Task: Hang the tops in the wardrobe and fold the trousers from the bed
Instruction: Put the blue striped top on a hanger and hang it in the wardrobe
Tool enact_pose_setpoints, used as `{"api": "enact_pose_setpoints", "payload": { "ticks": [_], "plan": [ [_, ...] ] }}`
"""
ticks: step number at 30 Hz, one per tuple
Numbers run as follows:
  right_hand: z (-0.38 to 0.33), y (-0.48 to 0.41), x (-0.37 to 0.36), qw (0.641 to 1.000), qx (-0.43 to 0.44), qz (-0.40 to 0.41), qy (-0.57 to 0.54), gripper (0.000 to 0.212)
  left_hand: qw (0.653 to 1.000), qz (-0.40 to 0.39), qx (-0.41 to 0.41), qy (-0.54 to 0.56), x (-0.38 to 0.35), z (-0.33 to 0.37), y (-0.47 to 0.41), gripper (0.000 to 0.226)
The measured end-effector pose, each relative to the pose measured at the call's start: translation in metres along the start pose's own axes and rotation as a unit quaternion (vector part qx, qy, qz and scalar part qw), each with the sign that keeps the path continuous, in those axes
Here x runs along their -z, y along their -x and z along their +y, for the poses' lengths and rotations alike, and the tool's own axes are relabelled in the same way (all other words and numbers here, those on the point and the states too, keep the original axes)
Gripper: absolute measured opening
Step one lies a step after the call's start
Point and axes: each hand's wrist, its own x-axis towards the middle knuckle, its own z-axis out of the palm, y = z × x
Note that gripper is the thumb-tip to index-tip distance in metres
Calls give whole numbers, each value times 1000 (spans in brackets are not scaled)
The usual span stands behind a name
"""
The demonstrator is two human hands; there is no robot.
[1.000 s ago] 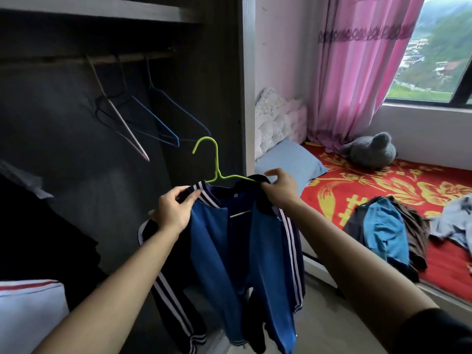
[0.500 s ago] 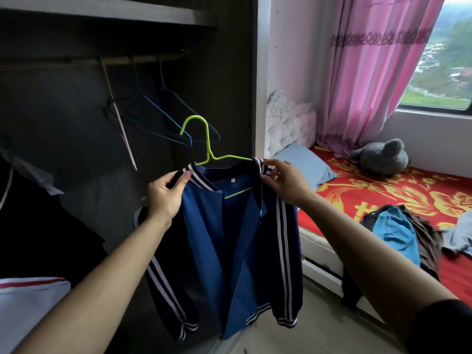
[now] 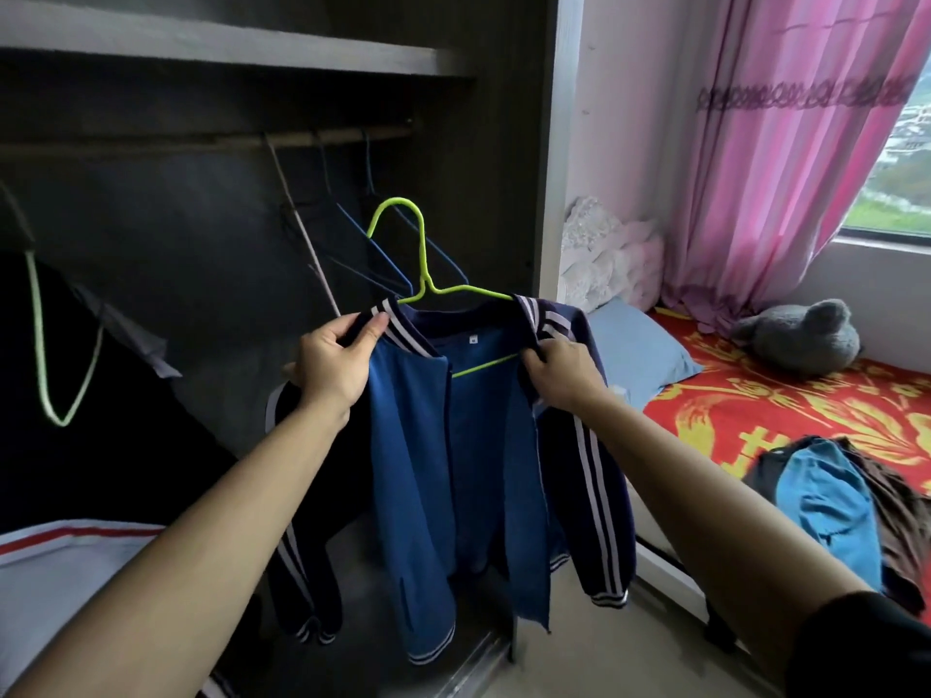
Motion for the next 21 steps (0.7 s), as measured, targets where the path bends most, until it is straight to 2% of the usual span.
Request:
{"api": "enact_pose_setpoints", "payload": {
  "ticks": [2,3,5,6,7,8,9,10,11,12,13,15,17,19,21],
  "plan": [
    [-18,0,5,990,-28,-8,-139,39,999,19,-16,-45,-1,3,2,30],
    [-28,0,5,966,-53,-16,-251,38,997,26,-22,-68,-1,4,4,31],
    [-46,-3,7,865,-102,-70,-486,33,996,32,-28,-74,0,6,7,32],
    [-51,-6,8,823,-106,-101,-550,31,997,32,-27,-59,1,7,7,30],
    [-53,-6,12,813,-91,-126,-562,27,998,35,-26,-44,3,7,5,29],
    [-50,-6,14,833,-57,-138,-533,23,998,38,-27,-31,6,8,3,31],
    [-44,-7,15,881,-4,-127,-457,18,999,37,-28,-16,10,9,0,35],
    [-35,-8,16,938,63,-87,-329,15,999,31,-28,3,14,9,-4,40],
    [-26,-9,16,973,133,-23,-185,16,999,26,-25,21,19,10,-7,43],
    [-18,-12,17,979,189,49,-60,17,999,22,-19,35,23,11,-9,45],
    [-13,-14,17,969,220,113,21,21,999,21,-14,44,28,12,-10,46],
    [-9,-19,19,956,224,177,69,47,998,24,0,49,39,15,-10,49],
    [-8,-27,21,958,231,157,70,67,999,29,14,44,47,17,-10,48],
    [-13,-30,24,966,233,92,69,66,999,32,19,37,52,19,-10,47],
    [-22,-30,28,967,232,78,61,62,999,36,19,34,56,19,-8,48]
  ]
}}
